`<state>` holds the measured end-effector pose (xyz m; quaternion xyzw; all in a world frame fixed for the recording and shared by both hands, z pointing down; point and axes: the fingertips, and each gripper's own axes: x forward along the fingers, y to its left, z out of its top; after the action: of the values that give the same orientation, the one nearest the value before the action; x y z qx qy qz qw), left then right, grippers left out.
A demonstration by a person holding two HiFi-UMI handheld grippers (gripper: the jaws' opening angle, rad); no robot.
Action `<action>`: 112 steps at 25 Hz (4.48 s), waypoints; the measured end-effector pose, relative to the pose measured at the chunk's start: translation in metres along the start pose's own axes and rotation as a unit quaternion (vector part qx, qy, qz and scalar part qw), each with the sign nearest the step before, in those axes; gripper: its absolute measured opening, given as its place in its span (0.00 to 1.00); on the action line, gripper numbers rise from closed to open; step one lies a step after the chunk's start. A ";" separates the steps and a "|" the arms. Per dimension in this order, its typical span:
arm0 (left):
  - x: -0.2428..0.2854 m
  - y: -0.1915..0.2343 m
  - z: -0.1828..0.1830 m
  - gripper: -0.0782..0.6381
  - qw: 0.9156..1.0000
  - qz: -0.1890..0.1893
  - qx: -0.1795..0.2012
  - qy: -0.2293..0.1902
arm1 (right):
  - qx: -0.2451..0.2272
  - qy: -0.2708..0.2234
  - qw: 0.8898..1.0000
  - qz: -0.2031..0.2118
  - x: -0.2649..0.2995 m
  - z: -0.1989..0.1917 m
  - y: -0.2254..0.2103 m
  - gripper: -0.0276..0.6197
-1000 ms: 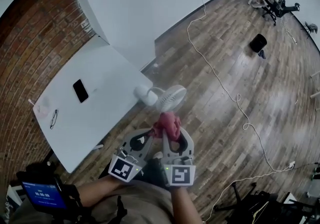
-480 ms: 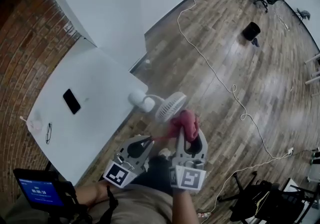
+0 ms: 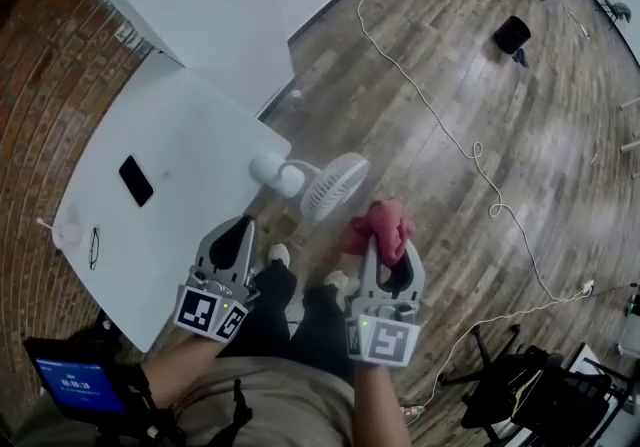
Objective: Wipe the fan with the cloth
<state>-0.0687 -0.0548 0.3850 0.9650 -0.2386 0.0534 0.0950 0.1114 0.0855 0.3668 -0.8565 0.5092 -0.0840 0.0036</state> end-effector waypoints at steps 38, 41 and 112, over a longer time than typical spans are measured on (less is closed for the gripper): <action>0.073 -0.069 0.024 0.11 0.994 -0.058 0.082 -0.045 | -0.059 -0.036 0.995 0.069 0.072 0.005 0.035 0.30; 0.073 -0.069 0.025 0.11 0.994 -0.058 0.082 -0.045 | -0.060 -0.037 0.995 0.068 0.076 0.005 0.033 0.30; 0.064 -0.065 0.007 0.11 0.996 -0.068 0.061 -0.009 | -0.020 0.088 0.996 -0.025 0.086 -0.097 -0.018 0.30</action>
<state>0.0190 -0.0285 0.3778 0.9834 -0.1696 0.0527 0.0371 0.1537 0.0266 0.4759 -0.8580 0.4880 -0.1485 -0.0602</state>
